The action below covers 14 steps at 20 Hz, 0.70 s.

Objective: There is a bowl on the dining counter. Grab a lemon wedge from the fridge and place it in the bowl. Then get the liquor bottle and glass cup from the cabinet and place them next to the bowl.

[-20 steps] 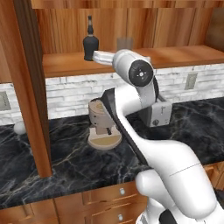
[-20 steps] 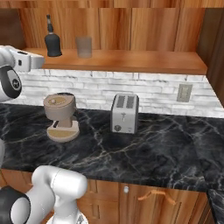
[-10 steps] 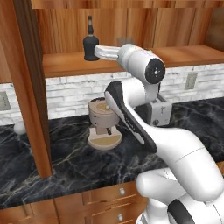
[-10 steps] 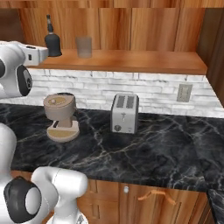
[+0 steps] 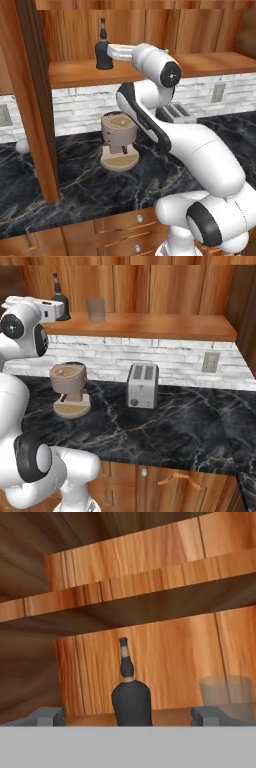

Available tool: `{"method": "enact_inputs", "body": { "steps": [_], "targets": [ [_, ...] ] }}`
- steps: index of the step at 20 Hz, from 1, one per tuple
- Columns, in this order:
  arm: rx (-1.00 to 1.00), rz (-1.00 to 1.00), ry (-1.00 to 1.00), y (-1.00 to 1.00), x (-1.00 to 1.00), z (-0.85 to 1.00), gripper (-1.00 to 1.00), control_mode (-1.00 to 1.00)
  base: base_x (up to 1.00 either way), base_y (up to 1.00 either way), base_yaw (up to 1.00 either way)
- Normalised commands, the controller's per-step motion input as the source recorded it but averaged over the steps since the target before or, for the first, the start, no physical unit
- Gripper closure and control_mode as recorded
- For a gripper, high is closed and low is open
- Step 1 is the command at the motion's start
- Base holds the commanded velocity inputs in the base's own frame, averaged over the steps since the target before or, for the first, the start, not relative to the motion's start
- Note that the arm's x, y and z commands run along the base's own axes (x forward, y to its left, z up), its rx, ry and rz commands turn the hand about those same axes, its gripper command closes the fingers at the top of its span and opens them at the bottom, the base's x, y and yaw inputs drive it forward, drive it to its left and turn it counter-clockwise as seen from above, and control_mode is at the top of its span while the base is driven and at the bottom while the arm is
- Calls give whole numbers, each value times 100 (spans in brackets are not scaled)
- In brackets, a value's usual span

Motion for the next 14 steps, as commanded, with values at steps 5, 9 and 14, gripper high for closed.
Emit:
{"method": "enact_inputs", "body": {
  "steps": [5,9,14],
  "targets": [
    [-8,0,11,3,30,21,-100,-100,0,0,0],
    [-10,0,11,0,30,14,-100,-100,0,0,0],
    [-3,0,2,5,29,26,-100,-100,0,0,0]
  ]
}}
